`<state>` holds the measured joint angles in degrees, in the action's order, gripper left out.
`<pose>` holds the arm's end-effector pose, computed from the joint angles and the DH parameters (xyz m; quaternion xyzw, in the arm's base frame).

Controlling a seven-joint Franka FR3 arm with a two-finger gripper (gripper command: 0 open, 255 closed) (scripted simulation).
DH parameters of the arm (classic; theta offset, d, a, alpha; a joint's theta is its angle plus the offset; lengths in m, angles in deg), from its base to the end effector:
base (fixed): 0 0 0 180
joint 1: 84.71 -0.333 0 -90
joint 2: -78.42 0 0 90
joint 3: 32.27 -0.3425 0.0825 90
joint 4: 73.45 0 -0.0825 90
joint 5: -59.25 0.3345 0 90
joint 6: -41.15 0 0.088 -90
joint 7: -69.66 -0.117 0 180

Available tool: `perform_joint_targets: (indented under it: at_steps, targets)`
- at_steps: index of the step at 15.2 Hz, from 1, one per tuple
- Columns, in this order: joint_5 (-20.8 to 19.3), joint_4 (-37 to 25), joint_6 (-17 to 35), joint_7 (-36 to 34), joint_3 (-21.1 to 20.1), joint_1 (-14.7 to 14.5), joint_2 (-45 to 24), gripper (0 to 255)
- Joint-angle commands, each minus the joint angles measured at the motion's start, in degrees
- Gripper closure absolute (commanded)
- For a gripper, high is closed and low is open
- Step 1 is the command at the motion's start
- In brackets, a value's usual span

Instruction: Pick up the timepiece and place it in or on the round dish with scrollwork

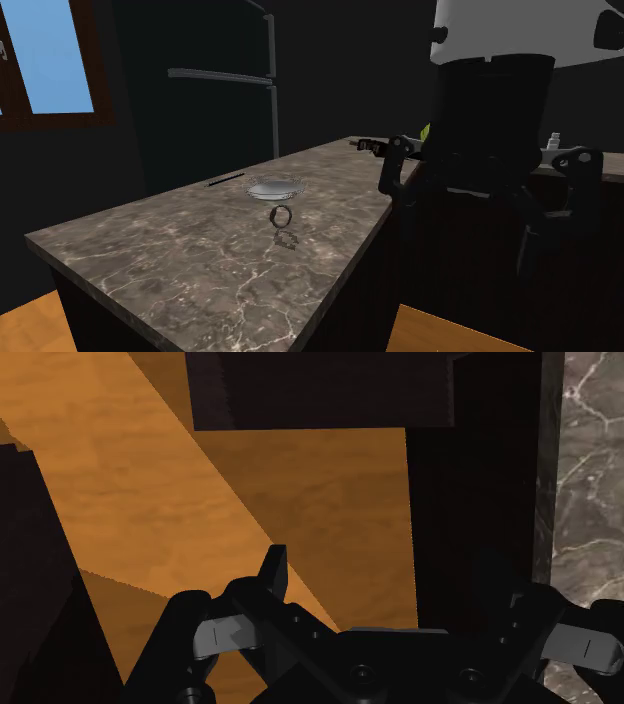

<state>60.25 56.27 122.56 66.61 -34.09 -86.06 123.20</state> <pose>0.2233 0.0191 0.6235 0.9995 -0.0029 -0.0308 0.0040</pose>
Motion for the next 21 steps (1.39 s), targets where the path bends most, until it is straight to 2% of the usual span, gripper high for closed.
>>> perform_joint_targets:
  at_steps: [1, 12, 21]
  targets:
    - [0.0, 0.0, 0.0, 0.0, 0.0, 0.0, 0.0, 0]
    - [7.2, -3.5, 9.3, -11.1, -12.2, -4.0, -10.5, 0]
    - [7.9, -11.8, 16.2, -20.5, -22.2, -5.8, -23.5, 0]
